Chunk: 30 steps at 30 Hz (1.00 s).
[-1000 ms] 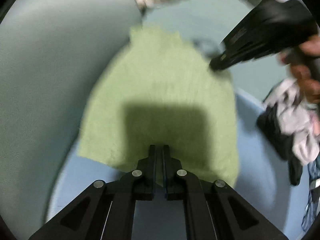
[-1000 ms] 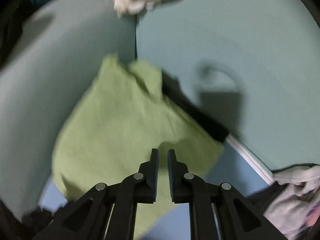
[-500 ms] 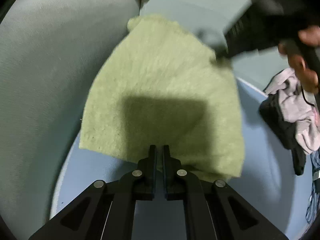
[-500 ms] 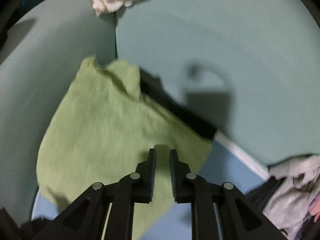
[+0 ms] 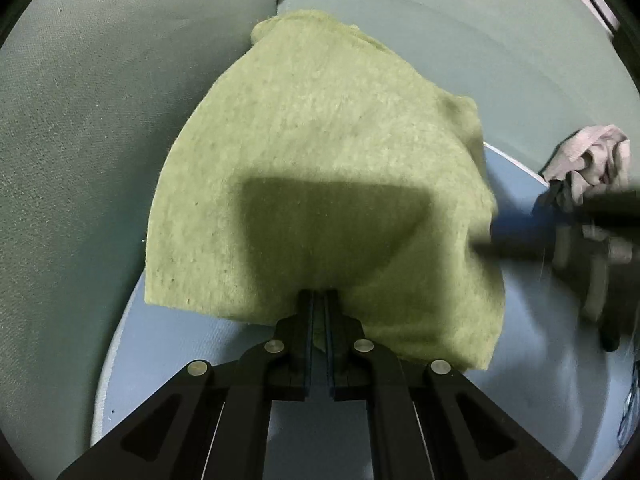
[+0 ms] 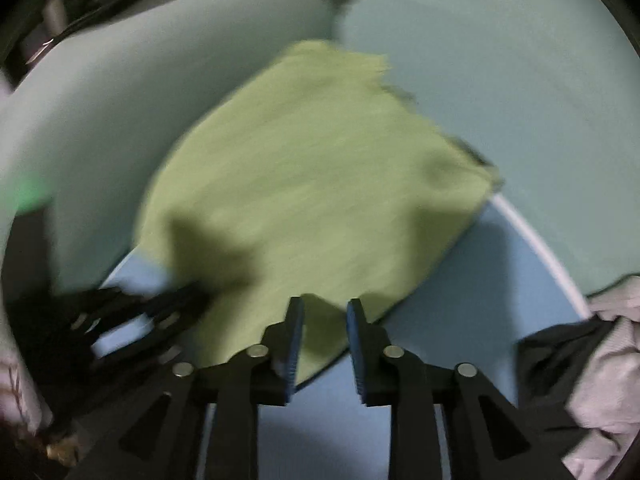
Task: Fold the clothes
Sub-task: 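Open both grippers and withdraw them from the folded garment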
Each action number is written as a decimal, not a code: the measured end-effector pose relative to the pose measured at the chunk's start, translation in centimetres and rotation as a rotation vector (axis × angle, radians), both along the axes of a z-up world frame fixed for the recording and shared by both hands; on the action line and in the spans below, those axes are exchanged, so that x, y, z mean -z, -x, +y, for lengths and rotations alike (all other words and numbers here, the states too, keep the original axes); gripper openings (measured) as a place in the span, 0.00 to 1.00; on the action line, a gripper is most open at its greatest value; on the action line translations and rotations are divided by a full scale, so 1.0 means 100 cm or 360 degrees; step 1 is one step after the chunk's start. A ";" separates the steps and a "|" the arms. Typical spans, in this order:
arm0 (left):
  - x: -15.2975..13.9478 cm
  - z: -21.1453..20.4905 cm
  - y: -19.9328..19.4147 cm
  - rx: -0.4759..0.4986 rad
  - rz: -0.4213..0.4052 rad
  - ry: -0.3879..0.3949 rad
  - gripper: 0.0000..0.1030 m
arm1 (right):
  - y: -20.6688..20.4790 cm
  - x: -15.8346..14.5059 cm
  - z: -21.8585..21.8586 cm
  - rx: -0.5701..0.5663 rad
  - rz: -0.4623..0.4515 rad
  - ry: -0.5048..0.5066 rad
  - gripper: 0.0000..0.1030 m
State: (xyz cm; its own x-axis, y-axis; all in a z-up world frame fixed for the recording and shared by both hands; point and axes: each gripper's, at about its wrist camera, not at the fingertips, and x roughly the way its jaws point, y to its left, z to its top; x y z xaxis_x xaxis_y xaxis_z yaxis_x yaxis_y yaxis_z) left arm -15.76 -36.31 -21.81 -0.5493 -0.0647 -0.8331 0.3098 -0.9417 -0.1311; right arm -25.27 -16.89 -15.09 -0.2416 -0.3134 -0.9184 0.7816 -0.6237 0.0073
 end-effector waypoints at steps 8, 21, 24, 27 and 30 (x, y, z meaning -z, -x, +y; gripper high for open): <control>-0.025 -0.016 -0.062 -0.0329 0.0323 -0.0031 0.05 | -0.032 0.031 0.056 0.0326 -0.0033 0.0141 0.34; -0.130 0.080 -0.086 -0.0332 0.0472 0.0246 0.77 | -0.202 -0.069 0.117 0.0253 0.0480 0.0576 0.65; -0.132 0.086 -0.099 -0.0360 0.0440 0.0104 0.78 | -0.171 -0.052 0.085 0.0277 0.0448 0.0682 0.84; -0.127 0.105 -0.105 -0.0344 0.0417 0.0164 0.78 | -0.161 -0.030 0.076 0.0364 0.0434 0.0742 0.96; -0.122 0.116 -0.111 -0.0338 0.0366 0.0240 0.81 | -0.160 -0.022 0.076 0.0370 0.0455 0.0727 0.97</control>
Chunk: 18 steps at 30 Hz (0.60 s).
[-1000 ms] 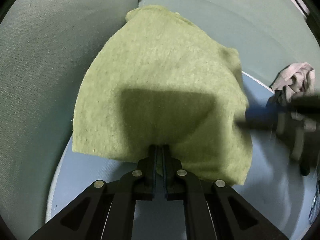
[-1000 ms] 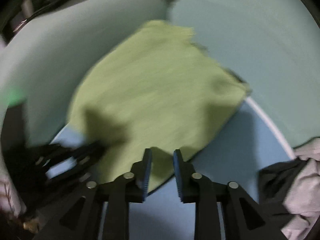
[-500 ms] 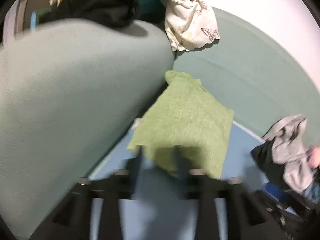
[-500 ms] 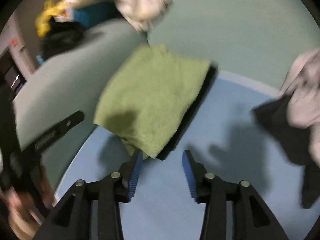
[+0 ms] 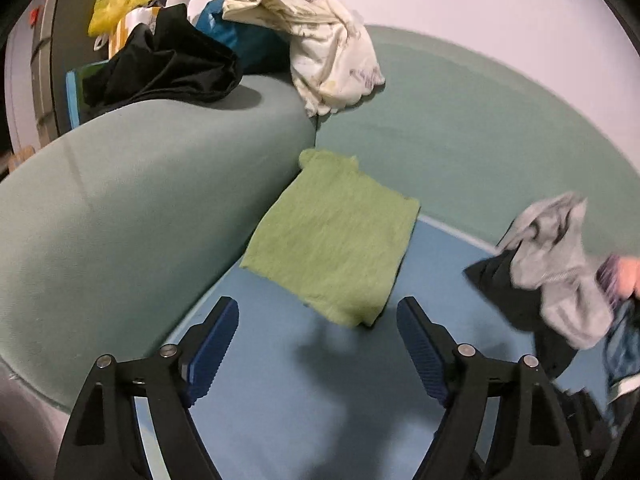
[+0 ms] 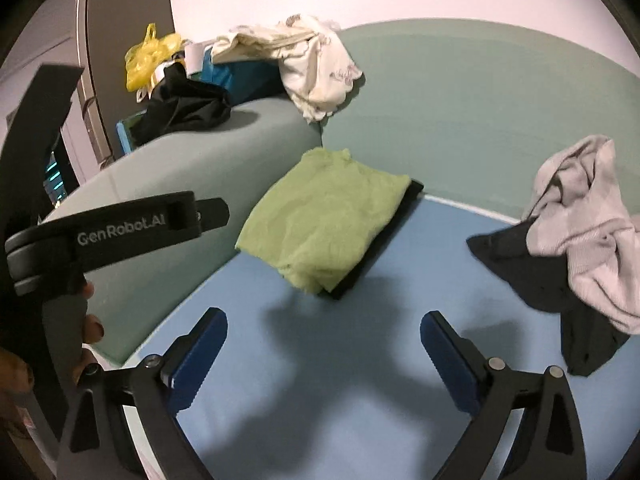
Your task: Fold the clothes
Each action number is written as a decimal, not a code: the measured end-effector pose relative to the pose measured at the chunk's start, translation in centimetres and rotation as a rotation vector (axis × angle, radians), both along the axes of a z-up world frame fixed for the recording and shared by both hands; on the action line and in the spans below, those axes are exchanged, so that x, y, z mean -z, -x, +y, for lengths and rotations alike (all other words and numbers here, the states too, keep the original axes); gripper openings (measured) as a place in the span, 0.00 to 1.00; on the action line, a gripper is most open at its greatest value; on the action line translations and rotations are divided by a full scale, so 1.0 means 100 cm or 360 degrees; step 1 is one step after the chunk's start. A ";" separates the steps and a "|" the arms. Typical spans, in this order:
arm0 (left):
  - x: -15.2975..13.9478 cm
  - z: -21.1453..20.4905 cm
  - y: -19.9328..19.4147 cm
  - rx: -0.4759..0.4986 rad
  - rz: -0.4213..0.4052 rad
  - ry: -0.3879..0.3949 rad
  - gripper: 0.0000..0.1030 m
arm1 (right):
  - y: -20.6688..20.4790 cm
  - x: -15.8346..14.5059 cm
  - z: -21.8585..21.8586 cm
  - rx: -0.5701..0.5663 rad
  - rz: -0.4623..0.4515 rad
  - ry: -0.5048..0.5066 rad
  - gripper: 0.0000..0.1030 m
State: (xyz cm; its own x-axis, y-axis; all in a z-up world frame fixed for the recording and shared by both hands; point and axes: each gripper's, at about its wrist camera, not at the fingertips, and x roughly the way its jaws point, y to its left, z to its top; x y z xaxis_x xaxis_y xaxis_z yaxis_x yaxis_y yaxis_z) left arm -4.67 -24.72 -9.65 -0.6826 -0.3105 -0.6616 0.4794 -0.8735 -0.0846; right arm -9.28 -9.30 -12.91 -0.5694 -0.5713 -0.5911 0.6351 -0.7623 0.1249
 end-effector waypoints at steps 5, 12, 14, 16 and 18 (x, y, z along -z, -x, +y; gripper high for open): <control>0.009 0.005 0.003 0.0024 -0.0032 -0.0012 0.81 | -0.004 0.005 -0.005 0.0010 0.0133 -0.0081 1.00; 0.010 0.006 -0.002 0.0017 -0.0012 0.0000 0.82 | -0.004 0.011 -0.008 0.0028 0.0156 -0.0092 1.00; 0.010 0.002 0.000 0.0011 0.0004 0.0012 0.82 | -0.005 0.012 -0.007 0.0025 0.0153 -0.0094 1.00; 0.010 0.001 0.009 0.0010 0.0005 0.0040 0.82 | -0.008 0.013 -0.005 0.0017 0.0168 -0.0095 1.00; 0.010 -0.001 0.013 0.0013 0.0006 0.0038 0.82 | -0.010 0.013 -0.005 0.0017 0.0169 -0.0089 1.00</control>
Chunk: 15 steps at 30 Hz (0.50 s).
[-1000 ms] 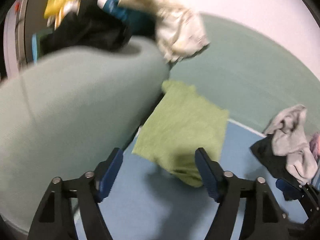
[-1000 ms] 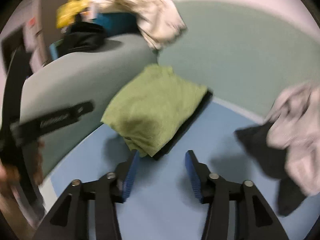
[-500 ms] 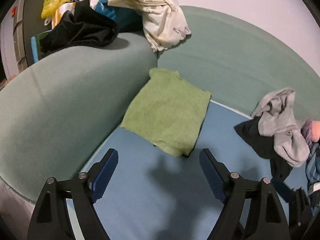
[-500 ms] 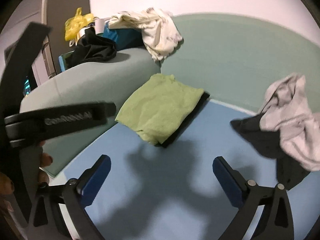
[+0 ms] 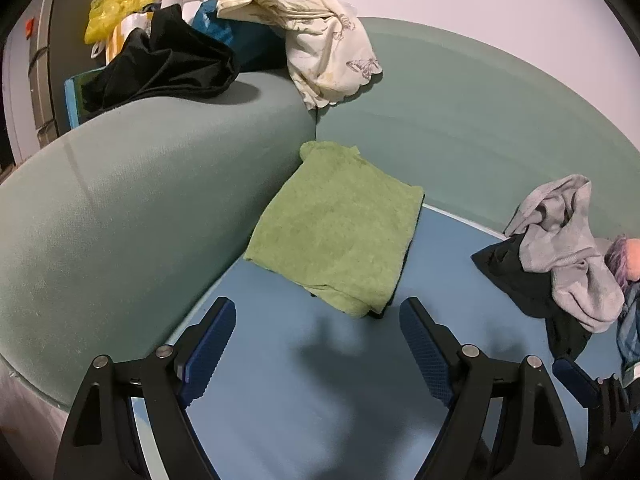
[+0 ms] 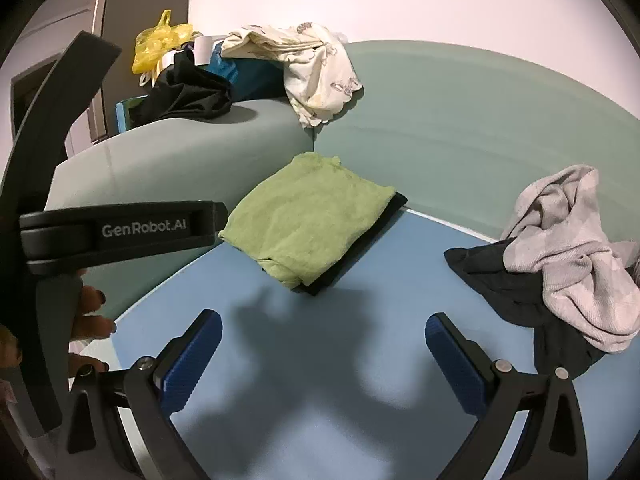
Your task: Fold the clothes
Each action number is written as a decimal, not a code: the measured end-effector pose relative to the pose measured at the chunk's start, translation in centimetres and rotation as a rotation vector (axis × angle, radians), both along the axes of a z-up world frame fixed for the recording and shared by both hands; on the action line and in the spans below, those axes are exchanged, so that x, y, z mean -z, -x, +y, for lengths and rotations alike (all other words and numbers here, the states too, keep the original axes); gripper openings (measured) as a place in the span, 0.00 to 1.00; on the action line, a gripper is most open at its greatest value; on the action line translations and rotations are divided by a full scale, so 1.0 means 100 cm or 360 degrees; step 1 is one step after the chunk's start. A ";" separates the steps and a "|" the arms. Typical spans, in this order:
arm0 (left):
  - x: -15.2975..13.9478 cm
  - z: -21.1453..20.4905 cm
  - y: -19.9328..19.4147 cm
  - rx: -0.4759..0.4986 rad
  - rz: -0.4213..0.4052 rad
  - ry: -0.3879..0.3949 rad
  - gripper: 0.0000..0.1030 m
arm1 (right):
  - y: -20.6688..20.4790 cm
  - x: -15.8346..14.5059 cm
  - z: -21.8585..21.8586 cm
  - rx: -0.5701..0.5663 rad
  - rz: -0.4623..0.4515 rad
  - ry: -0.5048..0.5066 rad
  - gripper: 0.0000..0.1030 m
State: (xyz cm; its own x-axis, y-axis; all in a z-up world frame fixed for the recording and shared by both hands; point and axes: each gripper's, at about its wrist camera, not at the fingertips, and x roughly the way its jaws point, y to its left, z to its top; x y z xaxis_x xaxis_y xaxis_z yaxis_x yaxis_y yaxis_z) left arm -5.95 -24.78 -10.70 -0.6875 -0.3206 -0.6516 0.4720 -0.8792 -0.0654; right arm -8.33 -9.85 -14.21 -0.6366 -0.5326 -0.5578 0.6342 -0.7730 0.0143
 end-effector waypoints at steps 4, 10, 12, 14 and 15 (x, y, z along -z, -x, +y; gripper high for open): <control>0.000 -0.003 -0.003 0.0015 0.0012 -0.0043 0.82 | 0.003 0.001 -0.005 0.0003 -0.0018 0.0022 1.00; 0.000 -0.008 0.006 -0.0012 0.0002 -0.0012 0.82 | 0.007 0.001 -0.011 0.0023 -0.0030 0.0027 1.00; -0.001 -0.009 0.005 -0.0024 0.0003 0.0002 0.83 | 0.006 0.002 -0.013 0.0019 -0.0036 0.0017 1.00; -0.003 -0.009 0.004 -0.0032 0.0018 0.0007 0.90 | 0.005 0.004 -0.015 0.0014 -0.0041 0.0002 1.00; -0.003 -0.010 0.003 -0.0028 0.0026 0.0004 1.00 | 0.005 0.005 -0.016 0.0014 -0.0042 -0.0008 1.00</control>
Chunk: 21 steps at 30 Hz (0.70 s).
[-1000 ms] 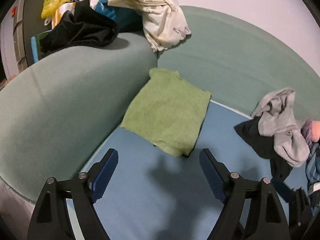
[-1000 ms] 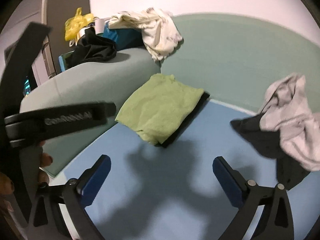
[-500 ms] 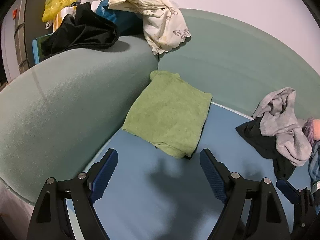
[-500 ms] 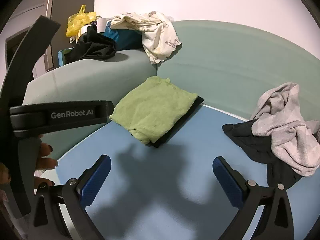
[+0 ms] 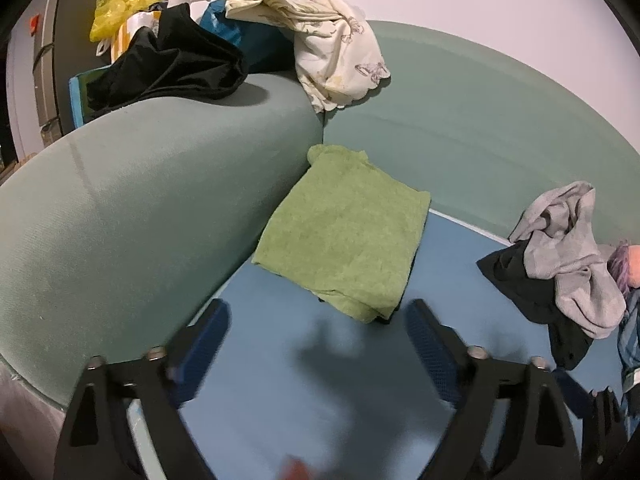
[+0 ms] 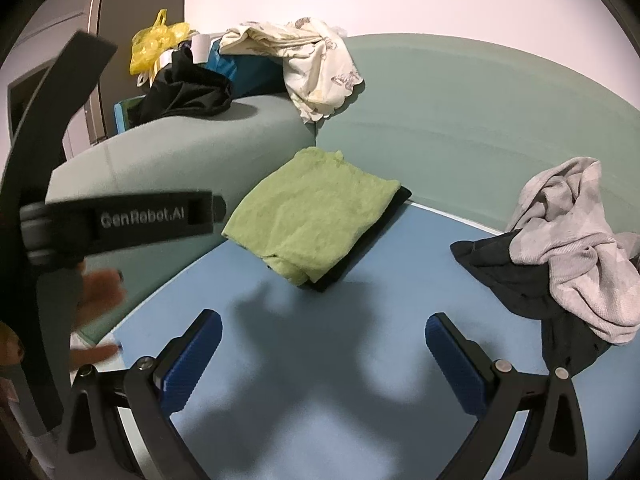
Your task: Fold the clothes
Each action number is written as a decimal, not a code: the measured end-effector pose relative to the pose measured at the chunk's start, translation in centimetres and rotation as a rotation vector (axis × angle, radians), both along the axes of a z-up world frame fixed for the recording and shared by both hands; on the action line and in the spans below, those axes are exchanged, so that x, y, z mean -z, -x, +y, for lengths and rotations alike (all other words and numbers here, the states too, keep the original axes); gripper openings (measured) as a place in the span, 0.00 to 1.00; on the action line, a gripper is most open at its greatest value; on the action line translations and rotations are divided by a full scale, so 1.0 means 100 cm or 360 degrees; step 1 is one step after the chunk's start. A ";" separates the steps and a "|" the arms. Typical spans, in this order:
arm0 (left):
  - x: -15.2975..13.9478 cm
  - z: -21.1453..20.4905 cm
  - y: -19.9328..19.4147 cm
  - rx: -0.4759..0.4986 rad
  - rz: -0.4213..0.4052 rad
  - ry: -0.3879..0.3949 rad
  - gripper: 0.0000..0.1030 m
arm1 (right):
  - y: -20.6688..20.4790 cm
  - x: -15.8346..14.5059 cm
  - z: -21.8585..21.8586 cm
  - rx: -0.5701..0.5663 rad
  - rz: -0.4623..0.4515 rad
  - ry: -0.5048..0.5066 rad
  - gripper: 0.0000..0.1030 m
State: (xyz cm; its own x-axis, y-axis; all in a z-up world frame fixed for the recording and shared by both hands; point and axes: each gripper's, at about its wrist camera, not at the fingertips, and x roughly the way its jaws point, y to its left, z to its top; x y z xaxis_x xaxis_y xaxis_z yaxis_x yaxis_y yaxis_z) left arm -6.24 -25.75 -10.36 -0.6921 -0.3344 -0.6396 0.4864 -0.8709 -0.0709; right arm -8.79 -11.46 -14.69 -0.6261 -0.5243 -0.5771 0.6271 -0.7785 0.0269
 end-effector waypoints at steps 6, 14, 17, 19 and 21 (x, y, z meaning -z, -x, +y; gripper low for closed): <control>-0.003 0.003 -0.001 0.0016 0.0010 0.0037 1.00 | -0.003 0.004 -0.001 -0.0001 -0.0020 -0.0016 1.00; -0.001 0.001 0.007 0.0018 0.0002 0.0025 1.00 | -0.002 0.002 0.002 0.0003 -0.0025 -0.0011 1.00; -0.001 0.001 0.008 -0.0005 0.0005 0.0059 1.00 | -0.001 0.002 0.004 0.0013 -0.0030 -0.0007 1.00; -0.002 0.001 0.008 -0.0014 0.0004 0.0064 1.00 | 0.001 0.002 0.005 0.0031 -0.0040 -0.0001 1.00; -0.003 0.001 0.007 -0.0027 0.0014 0.0063 1.00 | 0.003 0.001 0.007 0.0052 -0.0057 0.0010 1.00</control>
State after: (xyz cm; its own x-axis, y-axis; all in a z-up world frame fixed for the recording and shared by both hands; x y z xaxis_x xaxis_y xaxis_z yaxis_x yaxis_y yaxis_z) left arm -6.97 -25.68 -10.04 -0.6917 -0.3712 -0.6195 0.5007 -0.8647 -0.0409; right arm -9.08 -10.76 -14.82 -0.6220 -0.5076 -0.5962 0.6001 -0.7982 0.0535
